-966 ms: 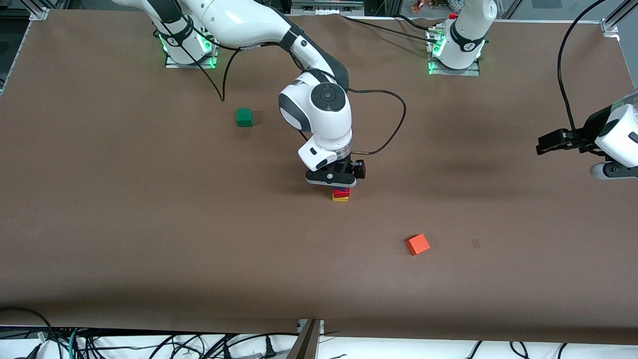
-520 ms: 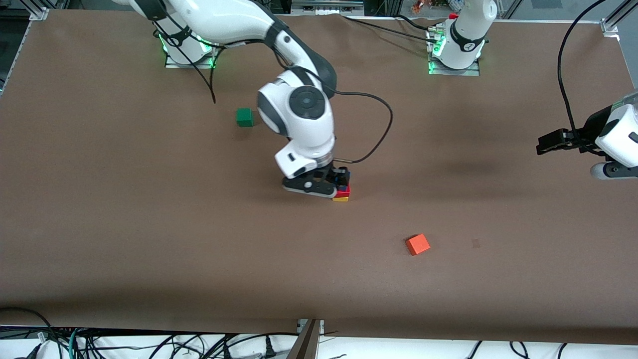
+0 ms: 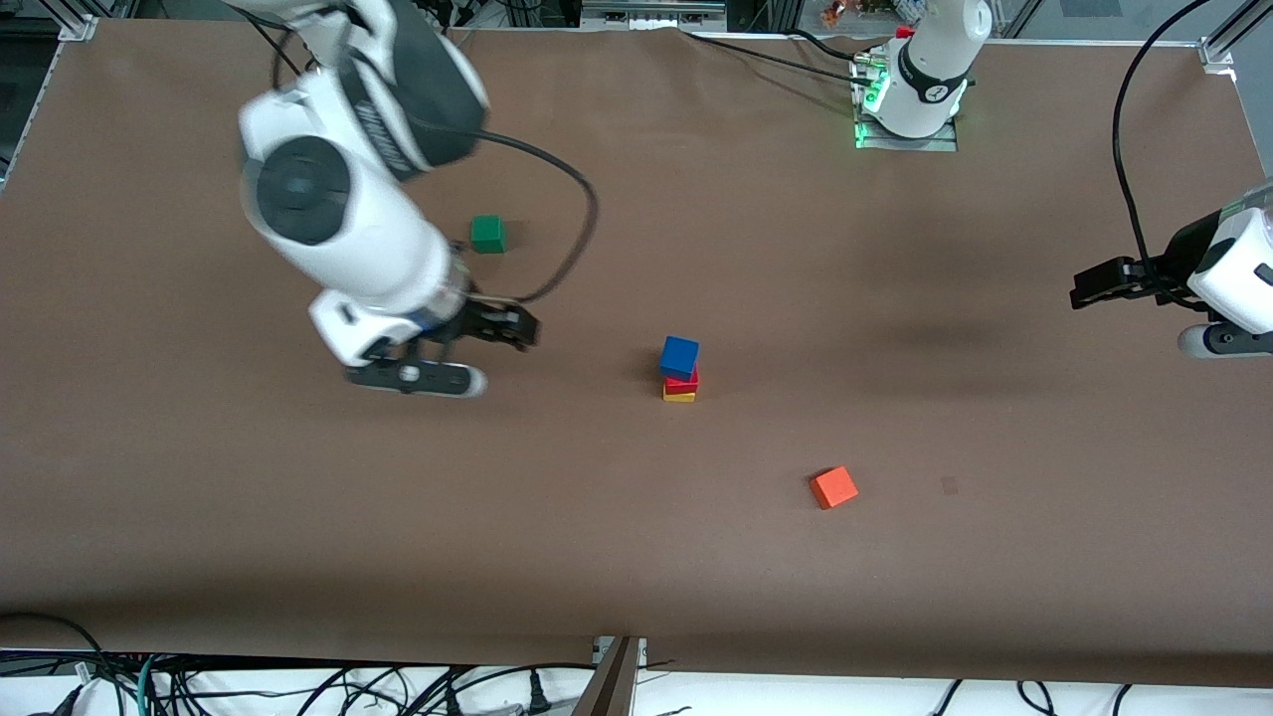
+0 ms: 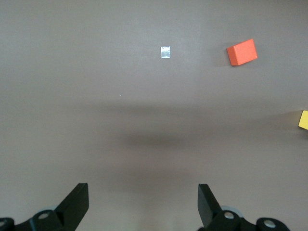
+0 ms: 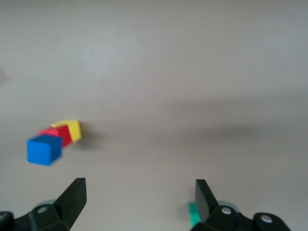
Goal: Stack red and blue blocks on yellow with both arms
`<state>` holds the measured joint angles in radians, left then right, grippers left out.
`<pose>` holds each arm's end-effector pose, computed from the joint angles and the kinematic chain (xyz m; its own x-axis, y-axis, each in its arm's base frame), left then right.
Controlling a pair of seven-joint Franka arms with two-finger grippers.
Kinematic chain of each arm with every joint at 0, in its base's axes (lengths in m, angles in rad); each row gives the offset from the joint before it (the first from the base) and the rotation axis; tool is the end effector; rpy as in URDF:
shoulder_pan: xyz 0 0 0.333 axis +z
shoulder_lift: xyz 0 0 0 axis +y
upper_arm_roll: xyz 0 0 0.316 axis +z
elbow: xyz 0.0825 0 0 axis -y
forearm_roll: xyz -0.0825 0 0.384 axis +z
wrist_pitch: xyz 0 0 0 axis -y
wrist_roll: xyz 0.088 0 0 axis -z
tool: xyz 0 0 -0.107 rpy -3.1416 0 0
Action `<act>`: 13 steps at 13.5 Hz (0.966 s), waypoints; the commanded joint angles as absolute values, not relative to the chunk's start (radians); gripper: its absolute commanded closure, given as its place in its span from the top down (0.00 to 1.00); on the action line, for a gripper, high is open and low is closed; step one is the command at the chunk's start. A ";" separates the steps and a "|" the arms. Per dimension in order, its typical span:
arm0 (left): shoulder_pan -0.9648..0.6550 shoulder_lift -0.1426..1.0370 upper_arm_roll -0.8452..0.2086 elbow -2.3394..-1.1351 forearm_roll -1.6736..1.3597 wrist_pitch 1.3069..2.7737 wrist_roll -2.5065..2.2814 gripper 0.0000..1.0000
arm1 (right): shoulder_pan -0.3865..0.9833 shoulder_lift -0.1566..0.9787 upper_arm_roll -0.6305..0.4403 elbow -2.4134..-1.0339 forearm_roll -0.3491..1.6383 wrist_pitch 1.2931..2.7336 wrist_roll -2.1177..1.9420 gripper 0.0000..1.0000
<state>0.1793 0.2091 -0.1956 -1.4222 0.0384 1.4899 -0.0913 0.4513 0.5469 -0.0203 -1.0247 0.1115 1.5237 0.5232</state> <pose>0.6058 0.0065 0.5679 0.9876 0.0768 -0.1367 0.0760 -0.9970 -0.0105 0.6305 0.3081 0.5317 0.9923 -0.0835 -0.0915 -0.0895 -0.9940 -0.0635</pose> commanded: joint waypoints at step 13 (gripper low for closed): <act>0.183 0.199 -0.195 -1.433 0.054 1.499 -0.071 1.00 | 0.198 -0.041 -0.038 -1.694 0.020 1.583 0.124 1.00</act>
<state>0.1797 0.2091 -0.1952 -1.4226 0.0385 1.4904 -0.0913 0.2099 -0.0161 -0.0554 -1.6696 0.0503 1.5649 0.1477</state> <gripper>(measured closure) 0.000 0.000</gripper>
